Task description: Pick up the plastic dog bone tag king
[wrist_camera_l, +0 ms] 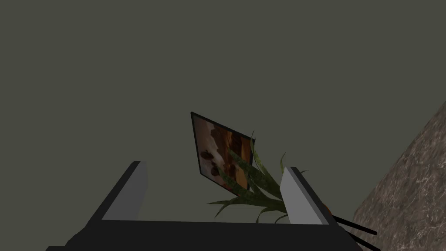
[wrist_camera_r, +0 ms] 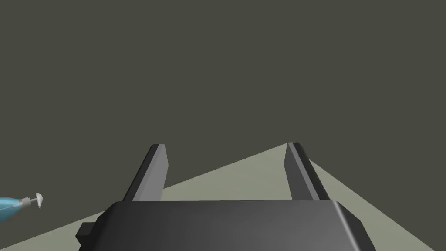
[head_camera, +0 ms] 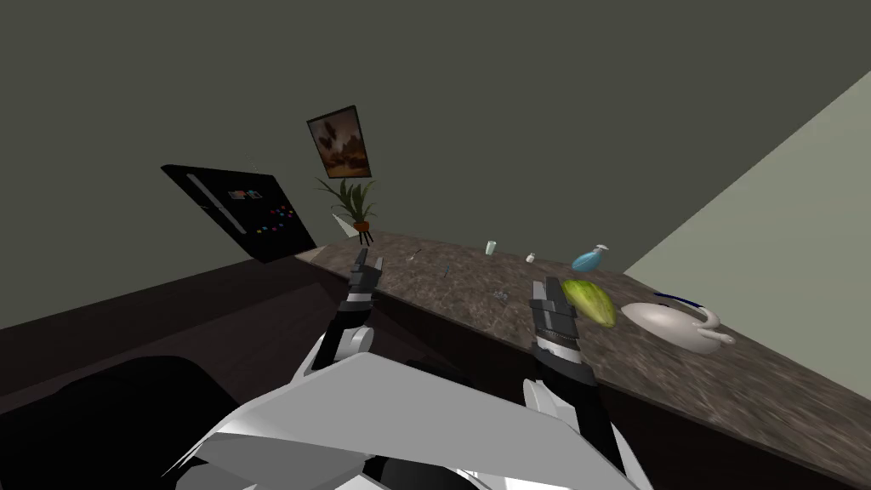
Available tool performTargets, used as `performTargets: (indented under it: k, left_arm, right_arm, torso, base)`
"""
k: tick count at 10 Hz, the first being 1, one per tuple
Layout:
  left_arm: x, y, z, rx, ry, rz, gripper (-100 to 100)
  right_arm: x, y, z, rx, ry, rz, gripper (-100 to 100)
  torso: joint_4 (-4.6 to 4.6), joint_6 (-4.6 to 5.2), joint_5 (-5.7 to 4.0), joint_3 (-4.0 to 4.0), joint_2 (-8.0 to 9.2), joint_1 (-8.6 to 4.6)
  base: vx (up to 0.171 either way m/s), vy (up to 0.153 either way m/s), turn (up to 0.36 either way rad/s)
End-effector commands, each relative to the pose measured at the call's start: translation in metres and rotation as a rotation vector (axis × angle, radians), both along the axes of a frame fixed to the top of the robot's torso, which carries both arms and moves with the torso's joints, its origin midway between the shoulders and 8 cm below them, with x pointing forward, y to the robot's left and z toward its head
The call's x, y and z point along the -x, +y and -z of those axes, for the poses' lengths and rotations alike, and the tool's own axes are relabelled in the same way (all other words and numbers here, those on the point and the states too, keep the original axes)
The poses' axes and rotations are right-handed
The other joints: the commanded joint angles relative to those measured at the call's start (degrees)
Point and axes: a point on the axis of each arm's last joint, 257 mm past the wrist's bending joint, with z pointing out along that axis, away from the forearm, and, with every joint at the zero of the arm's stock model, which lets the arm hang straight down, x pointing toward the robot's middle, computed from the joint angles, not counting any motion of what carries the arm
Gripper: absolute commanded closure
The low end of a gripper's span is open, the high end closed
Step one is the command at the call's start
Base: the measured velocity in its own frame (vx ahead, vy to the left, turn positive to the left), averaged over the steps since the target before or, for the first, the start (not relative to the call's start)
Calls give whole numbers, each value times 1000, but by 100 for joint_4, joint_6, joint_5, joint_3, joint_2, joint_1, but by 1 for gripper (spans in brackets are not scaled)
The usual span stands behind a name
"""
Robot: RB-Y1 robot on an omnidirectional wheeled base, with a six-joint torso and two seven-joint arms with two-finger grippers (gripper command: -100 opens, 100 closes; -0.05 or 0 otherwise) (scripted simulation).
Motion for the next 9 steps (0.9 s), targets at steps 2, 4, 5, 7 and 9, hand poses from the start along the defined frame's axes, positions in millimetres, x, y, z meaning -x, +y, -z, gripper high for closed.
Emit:
performTargets:
  k: [2,4,5,7,9]
  left_arm:
    - [0,0,0,0,0,0,0]
    - [0,0,0,0,0,0,0]
    - [0,0,0,0,0,0,0]
    - [0,0,0,0,0,0,0]
    - [0,0,0,0,0,0,0]
  right_arm:
    - [2,25,-3,44,-19,-69,-100]
    - [4,48,3,70,-22,-127,-100]
    - [5,60,9,83,-18,-159,-100]
    - [10,85,28,116,5,-222,-100]
    - [14,103,42,129,25,-270,-100]
  torso:
    - [4,-2,3,11,20,18]
    - [11,-1,7,29,51,33]
    - [12,-1,9,32,55,40]
    - [13,-1,8,34,58,35]
    - [16,0,4,43,75,15]
  base:
    - [-102,71,53]
    - [-141,95,52]
    - [-144,113,60]
    - [-160,75,58]
    - [-170,33,56]
